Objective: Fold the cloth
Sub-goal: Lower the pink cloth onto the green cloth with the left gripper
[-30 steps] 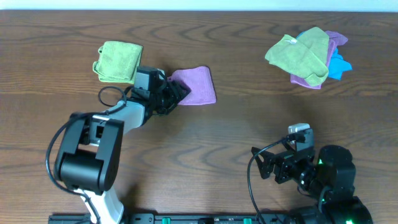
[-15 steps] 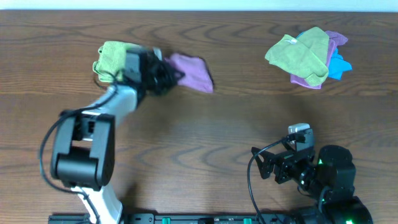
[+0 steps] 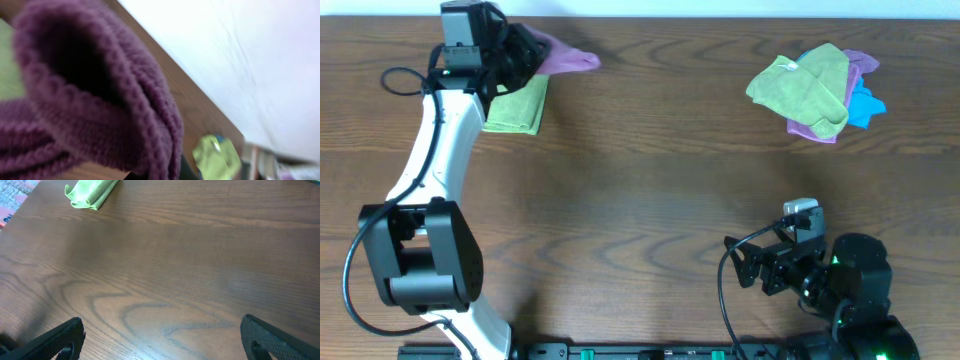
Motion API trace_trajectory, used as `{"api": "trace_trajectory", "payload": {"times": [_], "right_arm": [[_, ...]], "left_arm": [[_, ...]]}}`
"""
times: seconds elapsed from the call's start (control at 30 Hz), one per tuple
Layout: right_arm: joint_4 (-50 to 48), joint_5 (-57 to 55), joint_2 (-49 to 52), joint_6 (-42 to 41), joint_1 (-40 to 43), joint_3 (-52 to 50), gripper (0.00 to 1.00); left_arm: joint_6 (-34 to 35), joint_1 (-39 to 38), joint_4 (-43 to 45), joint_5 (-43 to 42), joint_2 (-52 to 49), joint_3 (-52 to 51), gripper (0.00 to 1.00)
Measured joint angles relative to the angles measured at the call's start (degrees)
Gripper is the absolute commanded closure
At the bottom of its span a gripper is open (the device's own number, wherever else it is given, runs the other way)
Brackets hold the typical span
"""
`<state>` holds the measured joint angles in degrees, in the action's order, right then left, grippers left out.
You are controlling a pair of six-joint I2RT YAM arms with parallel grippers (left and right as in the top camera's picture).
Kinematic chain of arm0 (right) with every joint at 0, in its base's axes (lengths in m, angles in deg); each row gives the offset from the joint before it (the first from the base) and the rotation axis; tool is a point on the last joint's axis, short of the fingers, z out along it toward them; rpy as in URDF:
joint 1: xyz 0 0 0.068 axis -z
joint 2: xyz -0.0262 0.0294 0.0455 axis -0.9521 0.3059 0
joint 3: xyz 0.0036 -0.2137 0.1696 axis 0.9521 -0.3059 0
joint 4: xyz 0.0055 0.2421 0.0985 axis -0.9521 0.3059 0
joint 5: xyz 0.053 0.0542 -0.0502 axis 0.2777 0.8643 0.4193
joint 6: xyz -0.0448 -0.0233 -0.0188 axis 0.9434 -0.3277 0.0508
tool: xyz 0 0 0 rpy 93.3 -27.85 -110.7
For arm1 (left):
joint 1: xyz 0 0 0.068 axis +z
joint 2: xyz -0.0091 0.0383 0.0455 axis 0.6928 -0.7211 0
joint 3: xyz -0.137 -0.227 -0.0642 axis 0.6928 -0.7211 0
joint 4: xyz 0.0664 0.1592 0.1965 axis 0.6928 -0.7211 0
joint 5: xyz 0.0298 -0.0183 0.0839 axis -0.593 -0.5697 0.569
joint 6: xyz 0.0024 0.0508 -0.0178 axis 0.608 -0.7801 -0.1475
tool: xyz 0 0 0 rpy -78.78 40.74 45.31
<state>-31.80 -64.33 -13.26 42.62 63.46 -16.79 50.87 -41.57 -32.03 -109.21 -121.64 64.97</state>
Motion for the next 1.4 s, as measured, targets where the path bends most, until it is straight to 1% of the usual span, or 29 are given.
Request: {"api": "trace_trajectory", "payload": {"times": [0.4, 0.53, 0.73, 0.9, 1.13, 1.4], "right_arm": [[0.0, 0.0, 0.0, 0.0, 0.0, 0.0, 0.01], [0.0, 0.0, 0.0, 0.0, 0.0, 0.0, 0.01], [0.0, 0.0, 0.0, 0.0, 0.0, 0.0, 0.01], [0.0, 0.0, 0.0, 0.0, 0.0, 0.0, 0.01], [0.0, 0.0, 0.0, 0.0, 0.0, 0.0, 0.01], [0.0, 0.0, 0.0, 0.0, 0.0, 0.0, 0.01]], "left_arm": [[-1.4, 3.3, 8.5, 13.3, -0.4, 0.0, 0.94], [-1.6, 3.3, 11.0, 15.0, -2.5, 0.3, 0.94], [-1.7, 3.3, 14.3, 16.3, -8.5, 0.3, 0.94], [-1.7, 3.3, 14.3, 16.5, -12.1, 0.3, 0.94], [-2.5, 3.2, 12.7, 16.7, -12.6, 0.3, 0.94], [-4.5, 3.1, 7.1, 16.7, -12.6, 0.3, 0.95]]}}
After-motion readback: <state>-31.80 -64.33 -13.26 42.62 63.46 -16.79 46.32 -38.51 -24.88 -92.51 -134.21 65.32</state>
